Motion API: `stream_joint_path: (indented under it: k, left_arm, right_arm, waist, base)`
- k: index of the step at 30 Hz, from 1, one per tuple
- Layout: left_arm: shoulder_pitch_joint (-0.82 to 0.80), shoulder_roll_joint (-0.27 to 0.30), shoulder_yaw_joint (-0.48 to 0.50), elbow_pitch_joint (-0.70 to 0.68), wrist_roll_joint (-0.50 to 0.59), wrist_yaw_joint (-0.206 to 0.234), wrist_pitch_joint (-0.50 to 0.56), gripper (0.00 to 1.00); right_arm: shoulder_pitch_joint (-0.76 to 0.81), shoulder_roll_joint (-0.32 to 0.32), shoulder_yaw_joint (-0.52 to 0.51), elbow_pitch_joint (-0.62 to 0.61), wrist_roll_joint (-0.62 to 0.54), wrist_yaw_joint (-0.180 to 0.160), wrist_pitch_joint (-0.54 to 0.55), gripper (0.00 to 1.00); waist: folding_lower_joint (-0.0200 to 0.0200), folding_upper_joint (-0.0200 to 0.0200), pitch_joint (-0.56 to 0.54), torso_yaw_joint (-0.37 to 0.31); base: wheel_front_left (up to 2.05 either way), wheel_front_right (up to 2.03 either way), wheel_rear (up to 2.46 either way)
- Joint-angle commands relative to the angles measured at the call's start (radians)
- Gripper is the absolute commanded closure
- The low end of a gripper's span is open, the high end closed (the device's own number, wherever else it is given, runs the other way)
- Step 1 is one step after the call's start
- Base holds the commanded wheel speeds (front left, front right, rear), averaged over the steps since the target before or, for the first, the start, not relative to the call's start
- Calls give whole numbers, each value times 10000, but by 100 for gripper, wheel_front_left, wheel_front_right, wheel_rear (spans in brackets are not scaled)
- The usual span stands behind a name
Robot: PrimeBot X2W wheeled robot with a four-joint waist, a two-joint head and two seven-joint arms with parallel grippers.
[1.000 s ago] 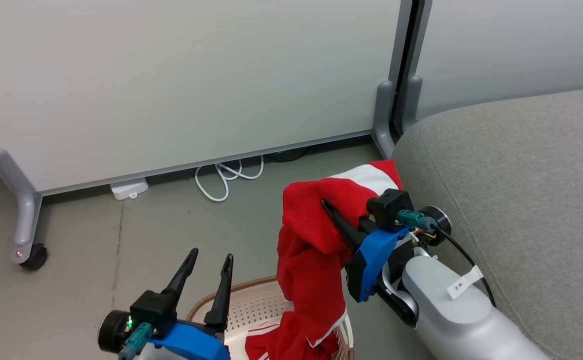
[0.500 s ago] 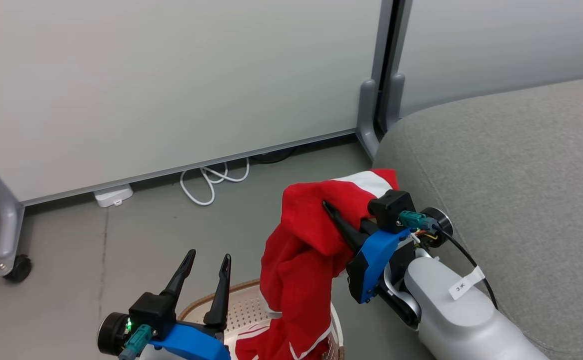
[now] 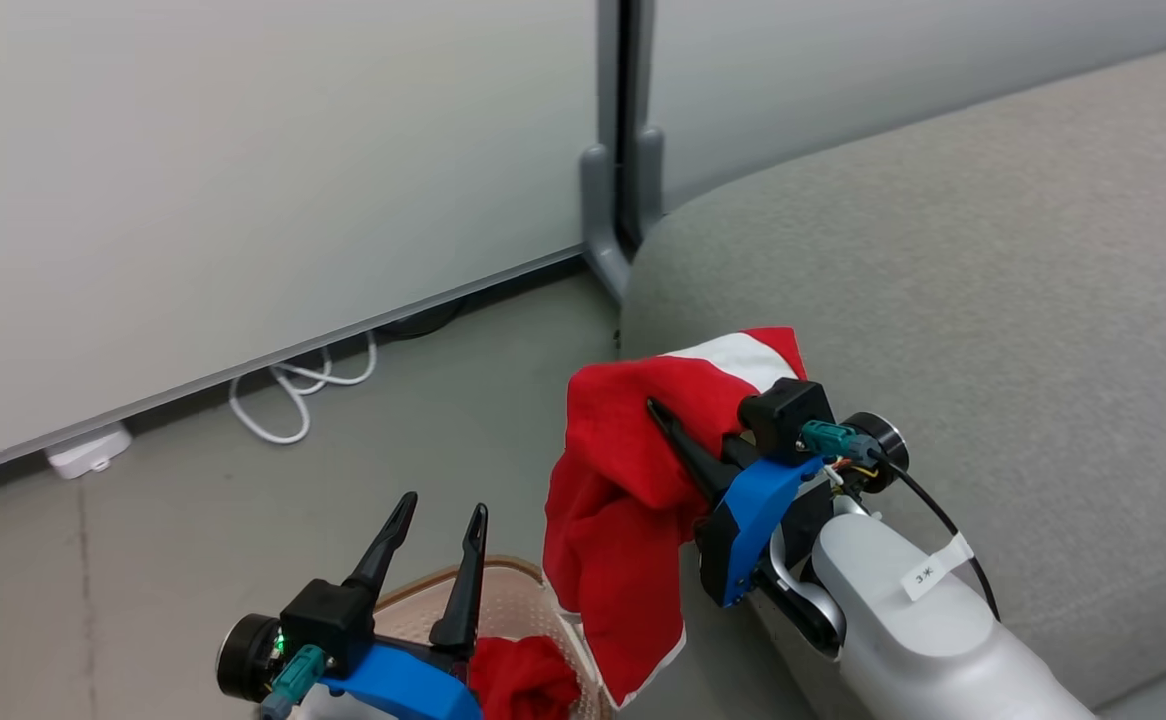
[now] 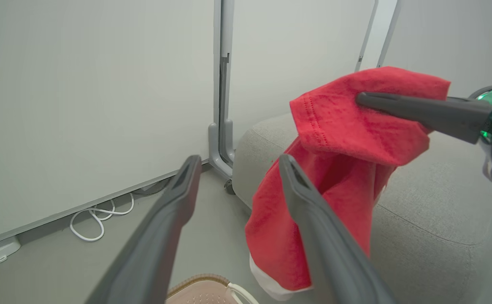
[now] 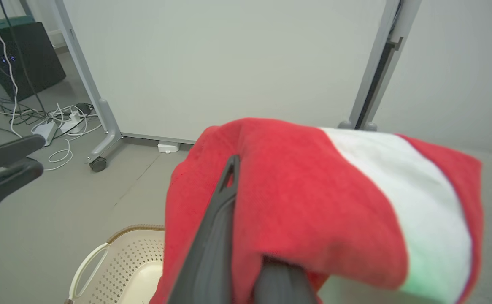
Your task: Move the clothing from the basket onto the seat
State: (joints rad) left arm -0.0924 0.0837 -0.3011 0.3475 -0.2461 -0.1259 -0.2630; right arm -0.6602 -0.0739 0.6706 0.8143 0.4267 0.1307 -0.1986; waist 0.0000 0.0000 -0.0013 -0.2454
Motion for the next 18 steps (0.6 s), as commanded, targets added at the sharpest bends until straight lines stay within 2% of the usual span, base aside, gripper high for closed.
stream_joint_path:
  k: [1, 10, 18]
  left_arm:
    - [-111, -4, 1, -53, -3, -75, -27, 0]
    - [-238, 54, 1, -143, -63, -76, -27, 0]
    - [-418, 117, -88, -231, -6, -75, -27, 0]
  right_arm:
    - [146, -51, -68, -90, -27, 1, 18, 100]
    - [276, -69, -346, -334, -189, 1, 99, 100]
    - [366, -31, -589, -510, -306, 1, 109, 100]
  waist:
    - [0, 0, 99, -597]
    - [0, 0, 390, -1889]
    - [0, 0, 671, -2597]
  base:
    - [0, 0, 0]
    - [0, 0, 0]
    - [0, 0, 0]
